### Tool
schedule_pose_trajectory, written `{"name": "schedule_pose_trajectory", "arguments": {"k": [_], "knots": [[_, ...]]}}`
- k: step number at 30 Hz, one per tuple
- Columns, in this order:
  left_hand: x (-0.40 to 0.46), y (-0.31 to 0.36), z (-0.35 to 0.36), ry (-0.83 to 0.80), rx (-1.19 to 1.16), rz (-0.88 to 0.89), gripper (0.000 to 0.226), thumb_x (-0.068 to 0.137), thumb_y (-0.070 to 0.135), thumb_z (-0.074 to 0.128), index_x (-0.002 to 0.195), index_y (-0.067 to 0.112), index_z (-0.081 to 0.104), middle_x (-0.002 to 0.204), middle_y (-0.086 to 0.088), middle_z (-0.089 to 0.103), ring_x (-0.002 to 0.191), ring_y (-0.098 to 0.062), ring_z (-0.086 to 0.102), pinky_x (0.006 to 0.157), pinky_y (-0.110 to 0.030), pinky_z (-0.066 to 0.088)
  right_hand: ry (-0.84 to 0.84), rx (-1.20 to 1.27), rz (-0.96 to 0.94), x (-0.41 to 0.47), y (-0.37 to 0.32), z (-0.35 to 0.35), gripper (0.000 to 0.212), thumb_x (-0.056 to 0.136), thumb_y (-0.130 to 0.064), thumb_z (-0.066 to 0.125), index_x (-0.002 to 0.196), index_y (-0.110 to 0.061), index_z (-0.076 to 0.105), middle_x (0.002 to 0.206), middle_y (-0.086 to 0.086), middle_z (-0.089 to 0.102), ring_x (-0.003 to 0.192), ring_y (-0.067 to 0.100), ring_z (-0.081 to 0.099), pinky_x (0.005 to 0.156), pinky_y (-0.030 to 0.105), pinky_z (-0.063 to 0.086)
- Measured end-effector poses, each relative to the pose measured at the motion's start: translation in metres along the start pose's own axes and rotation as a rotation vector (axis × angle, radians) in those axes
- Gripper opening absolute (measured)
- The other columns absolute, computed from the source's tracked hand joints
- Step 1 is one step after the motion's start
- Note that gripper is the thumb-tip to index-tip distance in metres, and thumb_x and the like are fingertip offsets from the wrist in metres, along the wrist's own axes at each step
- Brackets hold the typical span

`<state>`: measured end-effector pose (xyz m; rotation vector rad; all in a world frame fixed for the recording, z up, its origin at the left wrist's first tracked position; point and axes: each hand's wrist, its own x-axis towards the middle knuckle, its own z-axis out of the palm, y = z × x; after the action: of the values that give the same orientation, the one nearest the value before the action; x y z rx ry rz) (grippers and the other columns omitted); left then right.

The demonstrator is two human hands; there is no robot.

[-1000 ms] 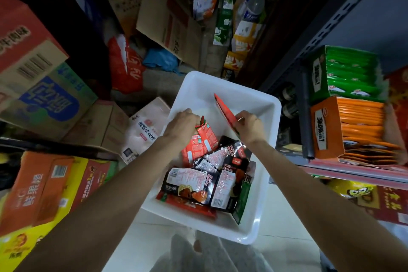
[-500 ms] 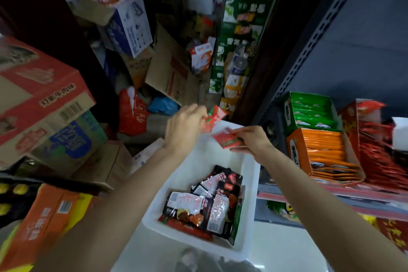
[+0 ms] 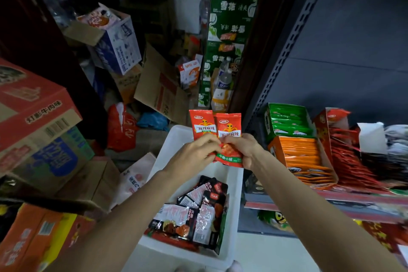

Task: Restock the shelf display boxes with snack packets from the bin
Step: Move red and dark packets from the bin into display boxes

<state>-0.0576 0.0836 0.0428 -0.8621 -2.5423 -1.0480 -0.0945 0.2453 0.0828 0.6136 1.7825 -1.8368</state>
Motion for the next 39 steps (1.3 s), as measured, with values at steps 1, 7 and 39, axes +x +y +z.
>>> {"name": "schedule_pose_trajectory", "arguments": {"k": [1, 7, 39], "knots": [[0.001, 0.002, 0.001, 0.033, -0.123, -0.097, 0.02, 0.077, 0.002, 0.069, 0.096, 0.005, 0.064, 0.103, 0.009, 0.052, 0.091, -0.003, 0.063, 0.08, -0.025, 0.056, 0.015, -0.008, -0.004, 0.001, 0.0, -0.002, 0.012, 0.077, -0.002, 0.071, 0.085, -0.004, 0.062, 0.08, 0.014, 0.067, 0.063, 0.024, 0.065, 0.052, 0.033, 0.057], [0.005, 0.009, 0.001, 0.118, -0.299, -0.319, 0.043, 0.065, 0.002, 0.082, 0.102, 0.001, 0.06, 0.11, -0.001, 0.05, 0.096, 0.012, 0.056, 0.087, -0.018, 0.05, 0.053, -0.044, -0.025, 0.002, -0.002, -0.002, 0.018, 0.076, -0.003, 0.074, 0.092, -0.004, 0.063, 0.083, 0.013, 0.069, 0.068, 0.025, 0.066, 0.063, 0.038, 0.056], [0.008, -0.029, -0.031, 0.432, -0.456, -1.044, 0.046, 0.073, 0.011, 0.079, 0.103, 0.017, 0.045, 0.103, 0.0, 0.061, 0.101, -0.026, 0.062, 0.091, -0.047, 0.05, -0.144, -0.206, -0.312, 0.0, -0.013, -0.008, 0.028, 0.09, -0.018, 0.056, 0.116, -0.009, 0.063, 0.113, 0.004, 0.068, 0.107, 0.012, 0.061, 0.081, 0.027, 0.048]]}}
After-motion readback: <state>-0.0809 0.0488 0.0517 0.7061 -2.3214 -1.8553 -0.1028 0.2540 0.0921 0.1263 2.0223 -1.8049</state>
